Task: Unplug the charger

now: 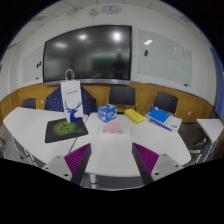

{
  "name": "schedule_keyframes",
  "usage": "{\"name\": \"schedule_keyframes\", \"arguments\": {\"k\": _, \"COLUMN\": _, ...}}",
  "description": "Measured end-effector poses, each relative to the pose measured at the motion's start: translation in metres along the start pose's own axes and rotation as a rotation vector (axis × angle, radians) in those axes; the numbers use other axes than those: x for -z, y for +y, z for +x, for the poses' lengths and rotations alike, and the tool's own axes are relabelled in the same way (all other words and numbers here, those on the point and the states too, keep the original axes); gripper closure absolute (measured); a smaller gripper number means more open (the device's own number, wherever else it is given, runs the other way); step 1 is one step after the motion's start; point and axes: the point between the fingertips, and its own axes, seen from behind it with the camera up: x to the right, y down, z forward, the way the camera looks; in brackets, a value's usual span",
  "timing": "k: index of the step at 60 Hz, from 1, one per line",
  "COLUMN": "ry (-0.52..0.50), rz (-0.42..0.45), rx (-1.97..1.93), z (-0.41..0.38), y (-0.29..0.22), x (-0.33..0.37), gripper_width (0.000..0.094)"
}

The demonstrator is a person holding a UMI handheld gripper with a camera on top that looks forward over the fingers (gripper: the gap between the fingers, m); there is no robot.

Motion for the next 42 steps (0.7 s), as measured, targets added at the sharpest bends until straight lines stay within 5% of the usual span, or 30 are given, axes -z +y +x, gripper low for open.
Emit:
{"name": "schedule_keyframes", "arguments": {"k": 14, "ry": 0.019, "rz": 0.075, "rx": -0.003, "z": -0.012, "y": -0.004, "x": -0.083, "gripper_width": 0.0082}}
{"name": "schedule_keyframes", "arguments": {"k": 42, "ry": 0.053, "rz": 0.081, "rx": -0.057, "z": 0.007, "y": 0.01, "x": -0.268, "gripper_width": 0.008}}
